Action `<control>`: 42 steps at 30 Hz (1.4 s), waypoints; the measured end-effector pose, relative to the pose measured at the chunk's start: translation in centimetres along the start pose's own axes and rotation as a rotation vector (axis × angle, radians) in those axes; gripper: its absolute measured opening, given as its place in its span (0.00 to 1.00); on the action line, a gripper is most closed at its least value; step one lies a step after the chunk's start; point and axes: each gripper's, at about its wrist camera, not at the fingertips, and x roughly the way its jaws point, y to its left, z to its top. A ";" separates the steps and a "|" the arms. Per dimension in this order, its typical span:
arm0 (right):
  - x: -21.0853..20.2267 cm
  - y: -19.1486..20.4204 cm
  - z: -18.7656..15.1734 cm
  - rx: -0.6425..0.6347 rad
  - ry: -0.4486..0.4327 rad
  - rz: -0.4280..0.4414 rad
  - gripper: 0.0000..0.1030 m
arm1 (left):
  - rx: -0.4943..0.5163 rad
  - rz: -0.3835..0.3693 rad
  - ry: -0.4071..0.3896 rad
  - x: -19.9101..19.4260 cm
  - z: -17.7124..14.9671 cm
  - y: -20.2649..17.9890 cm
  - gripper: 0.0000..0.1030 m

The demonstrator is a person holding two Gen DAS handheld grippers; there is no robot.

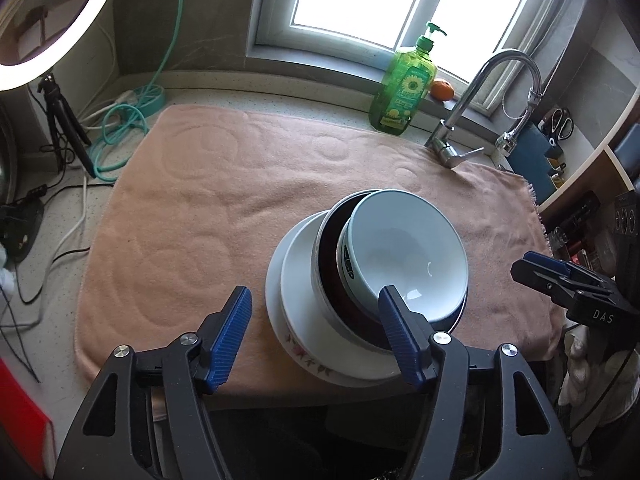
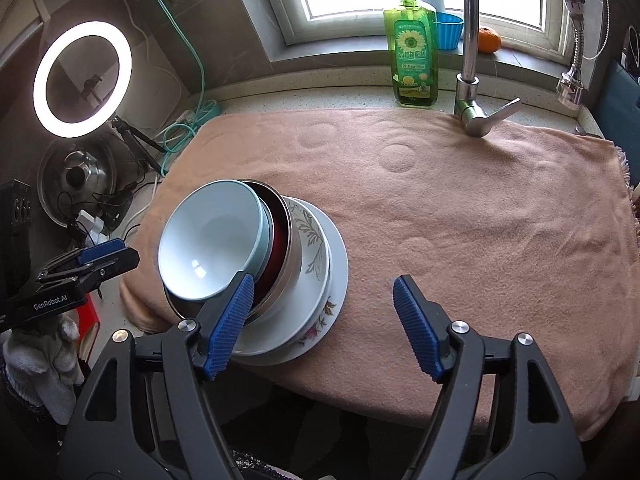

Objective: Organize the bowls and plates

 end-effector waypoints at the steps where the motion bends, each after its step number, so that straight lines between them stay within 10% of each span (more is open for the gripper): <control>1: -0.1 0.0 -0.1 -0.003 -0.005 -0.004 0.74 | 0.005 0.013 -0.003 -0.1 -0.2 -0.2 0.68; 42: -2.4 2.0 -1.3 -0.050 -0.128 -0.066 0.90 | 0.010 0.130 -0.075 -2.6 -2.0 -1.2 0.70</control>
